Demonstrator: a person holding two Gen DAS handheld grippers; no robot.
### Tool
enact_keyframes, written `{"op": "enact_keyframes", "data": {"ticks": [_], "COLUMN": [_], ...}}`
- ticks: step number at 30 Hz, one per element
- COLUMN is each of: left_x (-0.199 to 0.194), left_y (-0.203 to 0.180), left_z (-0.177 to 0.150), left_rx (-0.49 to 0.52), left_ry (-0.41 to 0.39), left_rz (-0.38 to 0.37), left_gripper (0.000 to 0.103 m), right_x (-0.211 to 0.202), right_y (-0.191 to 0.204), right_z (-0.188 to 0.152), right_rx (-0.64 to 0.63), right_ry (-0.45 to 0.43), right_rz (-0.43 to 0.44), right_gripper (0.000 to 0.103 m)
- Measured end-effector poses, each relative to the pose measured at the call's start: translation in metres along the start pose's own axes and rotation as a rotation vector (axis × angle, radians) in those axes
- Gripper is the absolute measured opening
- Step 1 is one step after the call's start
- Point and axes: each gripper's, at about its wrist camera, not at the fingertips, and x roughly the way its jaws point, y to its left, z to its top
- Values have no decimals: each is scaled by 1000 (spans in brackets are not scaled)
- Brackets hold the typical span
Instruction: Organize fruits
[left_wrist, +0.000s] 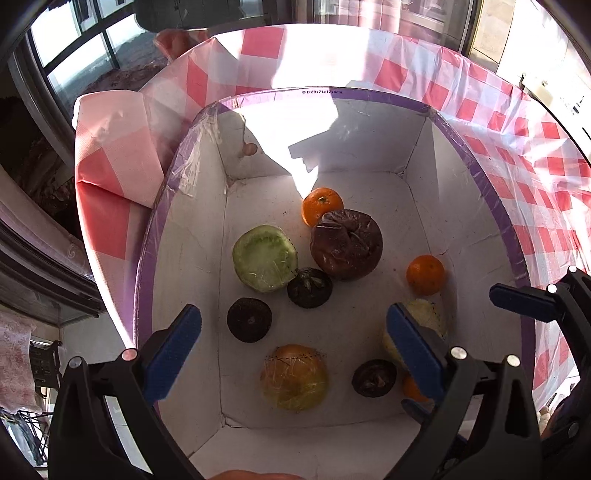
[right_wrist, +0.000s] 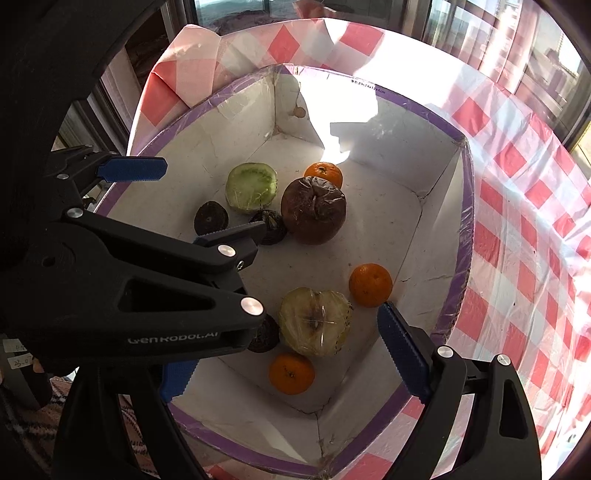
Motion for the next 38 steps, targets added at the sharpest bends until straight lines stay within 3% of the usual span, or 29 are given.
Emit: {"op": "enact_keyframes", "data": {"ticks": [8,23,29,34,38], "left_x": [11,14,9,8,-1], "left_y": [5,4,5,12,14], "left_z": [-2,-3,-5,-9,-13], "left_rx": [-20,-1,-2,-45,-76], "left_ry": [52,70,39,75,64], "left_rz": [-13,-10,37,36,85], "left_gripper": [101,101,100,100,100], "right_x": [6,15,14,14,6], "right_y": [-2,1,3,10,14], "right_z": [-2,-3,-5,-9,-11], "right_rx": [16,12,1,-34,-62], "right_ry": [25,44,41,50,15], "right_rz": [-5,-9,-10,-3,18], "right_gripper": [87,87,87,87,87]}}
